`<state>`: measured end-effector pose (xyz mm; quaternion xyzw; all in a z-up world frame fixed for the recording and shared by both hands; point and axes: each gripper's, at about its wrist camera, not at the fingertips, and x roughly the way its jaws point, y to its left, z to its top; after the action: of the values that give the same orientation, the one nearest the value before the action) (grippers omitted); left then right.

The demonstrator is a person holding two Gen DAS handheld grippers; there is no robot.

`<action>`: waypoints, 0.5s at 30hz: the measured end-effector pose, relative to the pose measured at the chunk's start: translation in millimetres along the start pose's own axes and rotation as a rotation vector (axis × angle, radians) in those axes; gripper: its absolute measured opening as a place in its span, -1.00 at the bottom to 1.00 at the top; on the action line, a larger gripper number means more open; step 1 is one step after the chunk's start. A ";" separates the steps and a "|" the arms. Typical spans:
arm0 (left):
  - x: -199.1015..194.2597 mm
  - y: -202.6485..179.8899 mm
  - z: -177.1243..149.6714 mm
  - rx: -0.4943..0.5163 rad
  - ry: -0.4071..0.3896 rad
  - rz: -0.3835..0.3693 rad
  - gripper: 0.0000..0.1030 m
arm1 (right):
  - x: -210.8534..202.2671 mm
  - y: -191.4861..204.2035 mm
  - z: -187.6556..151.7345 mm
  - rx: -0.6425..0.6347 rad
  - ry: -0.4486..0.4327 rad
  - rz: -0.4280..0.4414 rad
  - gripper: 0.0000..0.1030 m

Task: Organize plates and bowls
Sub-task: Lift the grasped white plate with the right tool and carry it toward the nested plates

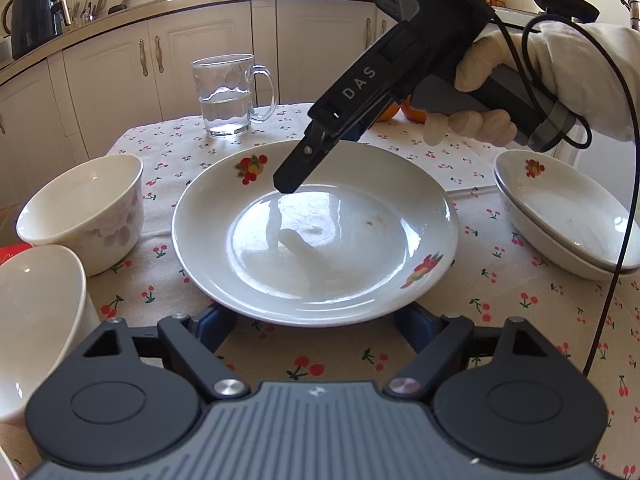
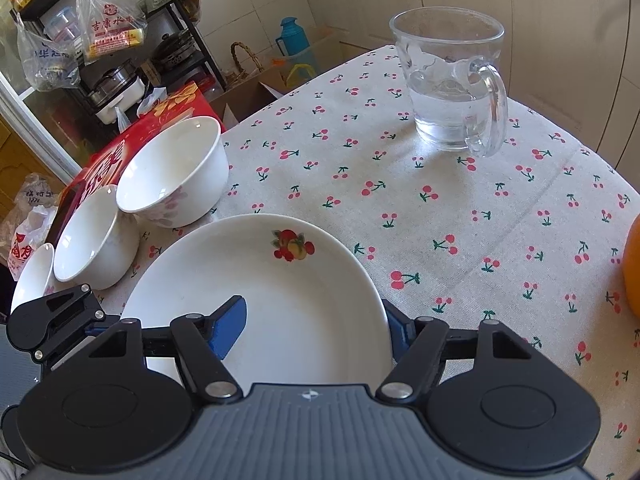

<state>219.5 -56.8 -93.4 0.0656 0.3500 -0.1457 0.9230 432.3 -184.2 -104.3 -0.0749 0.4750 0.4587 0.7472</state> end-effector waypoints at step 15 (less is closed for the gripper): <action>-21.5 1.6 -9.0 0.068 0.045 -0.006 0.66 | -18.5 15.4 -25.1 0.082 0.005 0.072 0.47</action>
<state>199.0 -48.5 -85.8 0.0989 0.3658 -0.1587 0.9117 402.1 -200.6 -98.4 -0.0281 0.4977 0.4651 0.7316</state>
